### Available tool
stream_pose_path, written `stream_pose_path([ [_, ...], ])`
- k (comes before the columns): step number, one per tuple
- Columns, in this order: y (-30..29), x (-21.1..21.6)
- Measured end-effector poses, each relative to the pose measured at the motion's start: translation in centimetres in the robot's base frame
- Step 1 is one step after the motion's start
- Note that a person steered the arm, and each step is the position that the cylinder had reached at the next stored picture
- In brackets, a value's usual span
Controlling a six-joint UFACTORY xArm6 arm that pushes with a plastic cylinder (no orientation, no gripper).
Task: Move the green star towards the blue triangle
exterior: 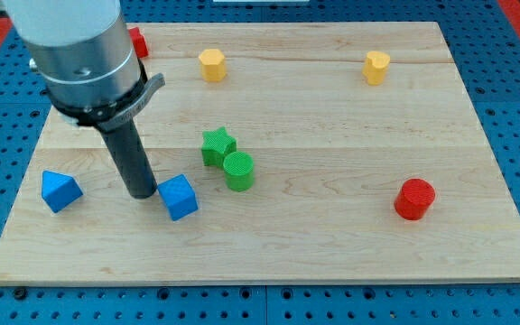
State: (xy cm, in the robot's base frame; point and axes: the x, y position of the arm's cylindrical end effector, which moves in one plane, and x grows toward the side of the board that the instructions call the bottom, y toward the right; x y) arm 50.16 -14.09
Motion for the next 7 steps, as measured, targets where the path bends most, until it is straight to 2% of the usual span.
stream_pose_path([
  [2, 7.0, 3.1],
  [3, 4.2, 0.9],
  [5, 5.3, -11.8],
  [6, 10.9, -13.0],
  [7, 16.0, -12.0],
])
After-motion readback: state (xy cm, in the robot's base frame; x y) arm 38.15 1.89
